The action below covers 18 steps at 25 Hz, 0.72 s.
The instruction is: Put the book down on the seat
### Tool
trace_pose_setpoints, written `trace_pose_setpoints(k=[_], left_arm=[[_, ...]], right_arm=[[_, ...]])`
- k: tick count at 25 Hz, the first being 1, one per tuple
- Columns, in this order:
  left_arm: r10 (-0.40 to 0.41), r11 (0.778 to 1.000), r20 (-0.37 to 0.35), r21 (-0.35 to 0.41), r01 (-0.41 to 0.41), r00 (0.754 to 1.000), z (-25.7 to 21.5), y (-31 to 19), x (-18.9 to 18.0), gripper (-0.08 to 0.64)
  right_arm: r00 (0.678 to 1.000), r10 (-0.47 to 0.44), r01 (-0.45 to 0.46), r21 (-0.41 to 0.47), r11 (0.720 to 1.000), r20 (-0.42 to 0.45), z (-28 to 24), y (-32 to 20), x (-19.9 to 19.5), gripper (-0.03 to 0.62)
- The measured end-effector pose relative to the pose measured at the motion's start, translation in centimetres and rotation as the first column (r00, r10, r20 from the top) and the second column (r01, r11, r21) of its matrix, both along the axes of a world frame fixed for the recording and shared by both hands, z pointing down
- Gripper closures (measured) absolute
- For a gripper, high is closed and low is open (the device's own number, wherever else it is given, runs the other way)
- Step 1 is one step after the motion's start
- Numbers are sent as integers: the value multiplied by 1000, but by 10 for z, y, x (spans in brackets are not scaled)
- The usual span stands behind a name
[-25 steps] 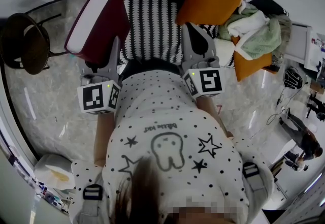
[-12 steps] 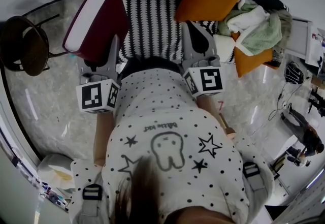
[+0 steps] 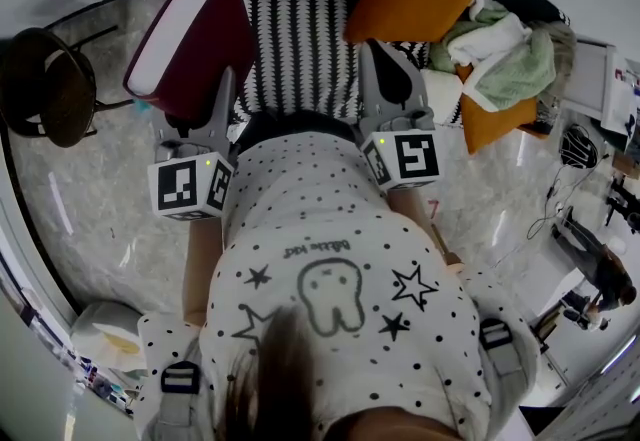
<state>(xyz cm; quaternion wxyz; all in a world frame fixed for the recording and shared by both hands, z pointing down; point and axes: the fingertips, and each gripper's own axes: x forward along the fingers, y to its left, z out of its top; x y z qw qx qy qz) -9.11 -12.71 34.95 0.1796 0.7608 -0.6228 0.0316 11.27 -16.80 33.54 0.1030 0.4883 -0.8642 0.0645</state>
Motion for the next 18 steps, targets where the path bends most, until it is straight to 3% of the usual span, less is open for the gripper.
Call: trace_pose_setpoints(k=[11,18], left_arm=[[60,992,-48,-111,-65,997,20,-7,1,325],[94,979,-114,-171,-113,989,39,-23,2,325]], right_arm=[[1000,25,-25,-5,1000,-7,-5,-2,5,592],[998,61,-62,-13,998,-18,-1,-12,8,592]])
